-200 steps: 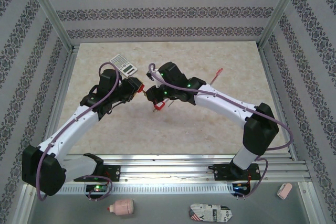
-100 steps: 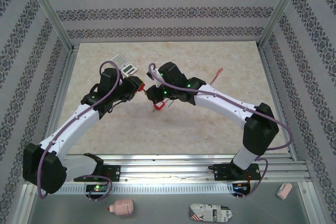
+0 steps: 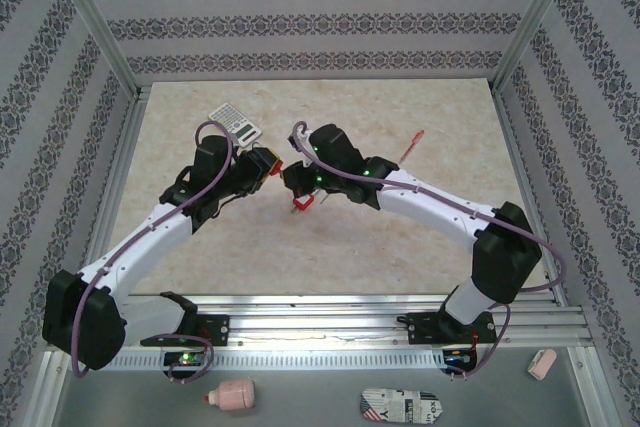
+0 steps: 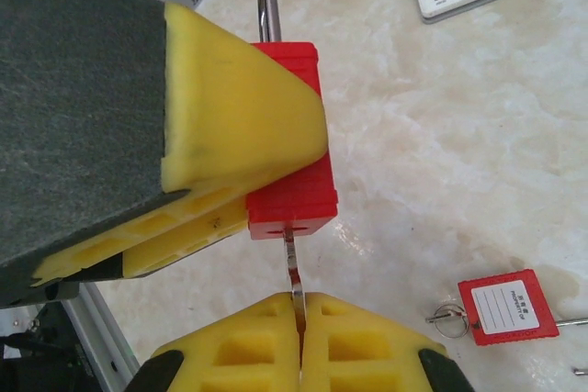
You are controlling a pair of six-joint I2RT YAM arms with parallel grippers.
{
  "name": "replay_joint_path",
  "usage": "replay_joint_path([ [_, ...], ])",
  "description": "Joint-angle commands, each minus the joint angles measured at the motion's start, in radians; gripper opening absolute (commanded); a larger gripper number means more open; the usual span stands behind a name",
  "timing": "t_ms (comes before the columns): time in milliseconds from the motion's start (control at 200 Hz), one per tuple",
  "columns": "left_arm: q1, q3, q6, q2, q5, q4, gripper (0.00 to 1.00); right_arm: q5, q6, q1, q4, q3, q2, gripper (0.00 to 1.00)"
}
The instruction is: Unlock with the key
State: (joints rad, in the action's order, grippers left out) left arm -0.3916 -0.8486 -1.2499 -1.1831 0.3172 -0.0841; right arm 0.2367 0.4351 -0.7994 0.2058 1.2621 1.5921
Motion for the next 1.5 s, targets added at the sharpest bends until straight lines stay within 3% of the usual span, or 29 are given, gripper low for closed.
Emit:
replay_joint_path([
  [0, -0.030, 0.001, 0.000, -0.009, 0.056, -0.016, 0.00, -0.056, 0.038, 0.039, -0.165, -0.008, -0.045, 0.00],
  [415, -0.123, -0.034, 0.031, -0.061, 0.071, -0.024, 0.00, -0.024, 0.018, 0.057, -0.205, 0.023, -0.009, 0.00],
  [844, -0.157, -0.039, 0.046, -0.099, 0.159, 0.037, 0.00, -0.022, 0.027, 0.080, -0.394, -0.052, -0.030, 0.00],
  [1244, -0.170, -0.031, 0.032, -0.097, 0.196, 0.090, 0.00, -0.037, 0.013, 0.078, -0.435, -0.055, -0.008, 0.00],
  [1369, -0.168, -0.007, 0.034, -0.081, 0.190, 0.143, 0.00, -0.011, 0.034, 0.081, -0.461, -0.070, -0.015, 0.00],
  [1494, -0.155, 0.041, 0.066, -0.055, 0.185, 0.302, 0.00, 0.037, 0.074, 0.088, -0.491, -0.083, -0.037, 0.00],
])
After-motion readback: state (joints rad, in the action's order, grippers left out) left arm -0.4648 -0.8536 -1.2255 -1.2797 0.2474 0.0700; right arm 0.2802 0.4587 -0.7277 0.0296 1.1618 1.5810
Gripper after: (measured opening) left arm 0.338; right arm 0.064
